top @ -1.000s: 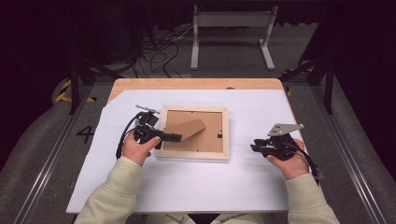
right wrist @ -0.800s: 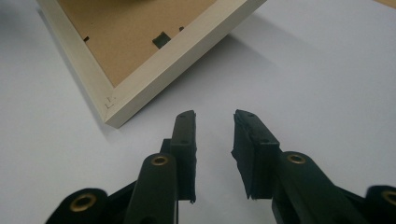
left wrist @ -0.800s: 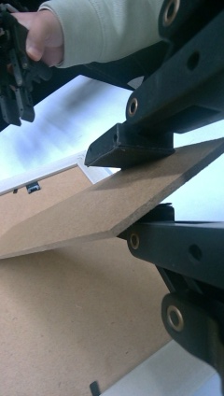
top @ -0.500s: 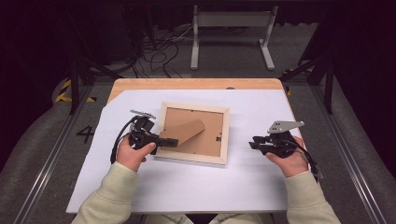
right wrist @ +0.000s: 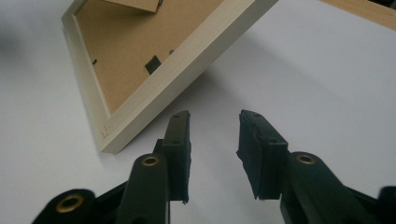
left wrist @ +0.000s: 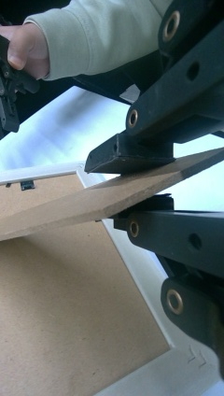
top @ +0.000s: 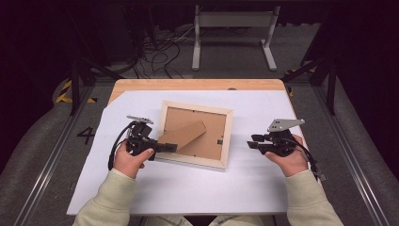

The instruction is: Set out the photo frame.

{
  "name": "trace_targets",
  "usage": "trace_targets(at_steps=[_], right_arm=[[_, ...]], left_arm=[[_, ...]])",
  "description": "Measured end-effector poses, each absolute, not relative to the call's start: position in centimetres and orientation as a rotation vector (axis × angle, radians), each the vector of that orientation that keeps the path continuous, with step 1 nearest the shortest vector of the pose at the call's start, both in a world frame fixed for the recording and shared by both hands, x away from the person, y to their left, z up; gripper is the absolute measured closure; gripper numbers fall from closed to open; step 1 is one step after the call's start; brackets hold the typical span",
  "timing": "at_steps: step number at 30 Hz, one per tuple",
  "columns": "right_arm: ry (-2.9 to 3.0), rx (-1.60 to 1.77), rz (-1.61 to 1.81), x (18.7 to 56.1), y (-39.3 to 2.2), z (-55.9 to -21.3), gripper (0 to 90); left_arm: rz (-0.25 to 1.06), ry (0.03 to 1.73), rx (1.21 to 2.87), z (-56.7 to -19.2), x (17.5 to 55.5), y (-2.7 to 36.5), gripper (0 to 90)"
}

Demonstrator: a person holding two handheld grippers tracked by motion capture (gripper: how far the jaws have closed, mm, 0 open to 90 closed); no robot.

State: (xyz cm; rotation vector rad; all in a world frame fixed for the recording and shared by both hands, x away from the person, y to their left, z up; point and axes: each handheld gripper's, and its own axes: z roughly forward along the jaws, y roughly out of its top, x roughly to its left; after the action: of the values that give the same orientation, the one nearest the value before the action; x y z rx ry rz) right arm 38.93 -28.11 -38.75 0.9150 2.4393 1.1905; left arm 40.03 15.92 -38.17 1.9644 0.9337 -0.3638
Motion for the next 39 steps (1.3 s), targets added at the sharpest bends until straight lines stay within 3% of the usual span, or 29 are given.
trace_targets(at_steps=[9,22,29,33,39], right_arm=[[2.477,0.947,1.318,39.5,-26.9,-38.5,52.3],[2.505,0.935,1.425,40.2,-24.8,-37.9,46.3],[2.507,0.897,1.436,40.0,-23.7,-37.4,50.7],[2.488,0.909,1.410,39.8,-23.7,-37.0,61.2],[2.469,0.897,1.390,39.2,-23.7,-36.4,62.3]], left_arm=[[-0.385,0.930,1.947,-38.3,39.3,16.5,80.8],[-0.428,0.925,1.902,-38.4,38.0,17.3,86.4],[-0.426,0.931,1.898,-38.3,37.5,17.3,86.4],[-0.424,0.917,1.901,-38.2,37.5,17.3,86.4],[-0.396,0.886,1.912,-38.0,37.5,17.1,85.3]])
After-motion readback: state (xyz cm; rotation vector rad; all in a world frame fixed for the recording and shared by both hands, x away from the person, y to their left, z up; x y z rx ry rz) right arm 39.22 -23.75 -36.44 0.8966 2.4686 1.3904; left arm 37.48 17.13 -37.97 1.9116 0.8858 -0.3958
